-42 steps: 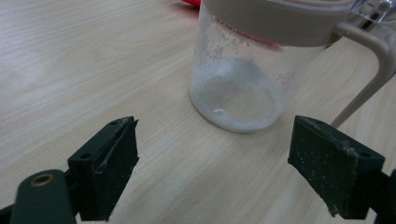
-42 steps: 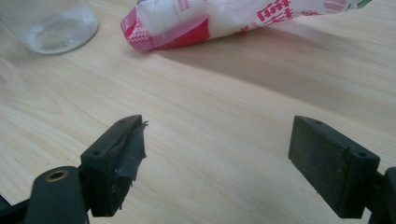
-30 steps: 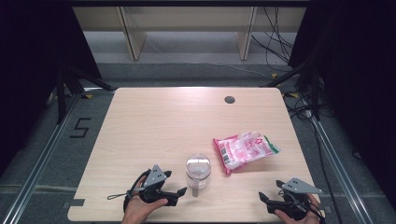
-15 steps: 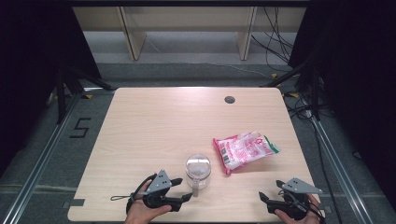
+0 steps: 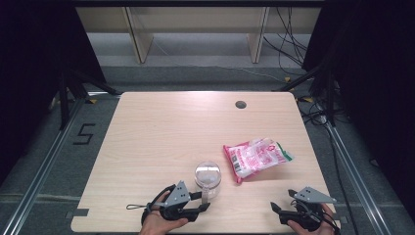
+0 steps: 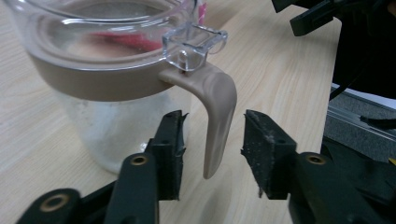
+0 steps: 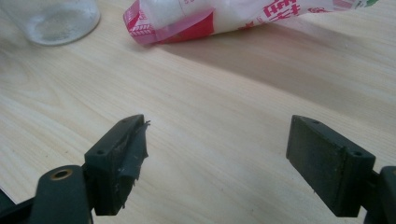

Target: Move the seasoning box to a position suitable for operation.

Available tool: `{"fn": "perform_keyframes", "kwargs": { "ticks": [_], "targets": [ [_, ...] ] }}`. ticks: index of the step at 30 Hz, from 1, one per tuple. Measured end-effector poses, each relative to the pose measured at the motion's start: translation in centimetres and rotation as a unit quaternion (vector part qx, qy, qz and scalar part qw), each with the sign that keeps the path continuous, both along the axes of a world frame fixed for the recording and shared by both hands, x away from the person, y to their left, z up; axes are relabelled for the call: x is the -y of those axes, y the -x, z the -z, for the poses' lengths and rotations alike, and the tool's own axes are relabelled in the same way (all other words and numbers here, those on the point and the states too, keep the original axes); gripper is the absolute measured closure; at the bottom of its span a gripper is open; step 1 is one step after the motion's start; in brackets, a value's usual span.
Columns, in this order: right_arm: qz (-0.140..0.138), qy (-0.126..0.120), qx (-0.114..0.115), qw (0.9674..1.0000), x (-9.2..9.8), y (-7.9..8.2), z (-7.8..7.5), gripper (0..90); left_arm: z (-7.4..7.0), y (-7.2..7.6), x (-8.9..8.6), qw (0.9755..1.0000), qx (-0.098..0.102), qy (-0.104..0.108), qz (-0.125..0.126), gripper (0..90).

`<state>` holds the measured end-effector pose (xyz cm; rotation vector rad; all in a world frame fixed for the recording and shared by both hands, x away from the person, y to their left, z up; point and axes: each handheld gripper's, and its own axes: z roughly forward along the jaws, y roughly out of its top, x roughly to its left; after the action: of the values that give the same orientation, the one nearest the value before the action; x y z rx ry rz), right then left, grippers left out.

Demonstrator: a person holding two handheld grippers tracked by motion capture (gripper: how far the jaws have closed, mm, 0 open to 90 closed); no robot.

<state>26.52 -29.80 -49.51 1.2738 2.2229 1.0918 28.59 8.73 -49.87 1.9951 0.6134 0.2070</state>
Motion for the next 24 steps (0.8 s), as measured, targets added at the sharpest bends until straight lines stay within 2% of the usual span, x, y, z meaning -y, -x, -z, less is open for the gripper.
{"fn": "perform_keyframes", "kwargs": {
  "ticks": [1, 5, 6, 9, 10, 11, 14, 18, 19, 20, 21, 24],
  "targets": [
    [0.003, 0.008, 0.005, 1.0000, 0.1, 0.0, -0.1, 21.0, 0.1, 0.0, 0.2, 1.0000, -0.002, 0.009, 0.002, 63.2],
    [0.000, 0.000, -0.002, 1.0000, 0.0, 0.0, 0.0, 21.2, 0.0, -0.3, 0.4, 0.9999, -0.006, 0.011, 0.005, 71.9],
    [0.000, 0.001, 0.000, 1.0000, 0.0, 0.0, 0.0, 21.2, 0.0, -0.3, 0.5, 1.0000, 0.001, 0.005, 0.003, 72.8],
    [-0.004, 0.003, -0.002, 1.0000, 0.0, -0.1, 0.0, 21.3, -0.1, -0.3, 0.9, 1.0000, 0.006, 0.006, 0.000, 75.9],
    [-0.002, 0.002, -0.002, 1.0000, 0.0, 0.0, 0.0, 21.3, -0.1, -0.5, 0.9, 1.0000, 0.008, 0.000, 0.003, 76.4],
    [-0.001, 0.000, 0.000, 1.0000, 0.0, 0.0, 0.0, 21.4, -0.1, -0.5, 1.1, 0.9999, 0.006, 0.008, -0.005, 76.4],
    [-0.006, 0.001, -0.002, 1.0000, 0.0, -0.1, 0.0, 21.4, -0.1, -1.0, 1.0, 1.0000, 0.008, 0.000, -0.006, 76.5],
    [-0.002, -0.001, -0.002, 1.0000, 0.0, -0.1, 0.0, 21.4, -0.1, -1.4, 0.9, 0.9999, 0.009, 0.004, -0.009, 76.5],
    [-0.002, 0.000, -0.002, 1.0000, 0.0, -0.1, 0.0, 21.4, -0.1, -1.6, 0.7, 0.9999, 0.013, -0.007, -0.007, 76.4],
    [0.008, -0.006, -0.012, 0.9999, -0.2, 0.2, 0.0, 21.4, -0.1, -1.8, 0.6, 0.9999, 0.005, 0.004, -0.012, 76.3],
    [0.005, -0.002, -0.007, 1.0000, -0.2, 0.1, 0.0, 21.4, -0.1, -1.8, 0.6, 0.9999, 0.005, 0.004, -0.012, 76.2],
    [0.006, -0.004, -0.008, 0.9999, -0.2, 0.1, 0.0, 21.5, -0.2, -2.5, 0.0, 0.9997, 0.010, -0.010, -0.019, 75.7]
  ]
}}
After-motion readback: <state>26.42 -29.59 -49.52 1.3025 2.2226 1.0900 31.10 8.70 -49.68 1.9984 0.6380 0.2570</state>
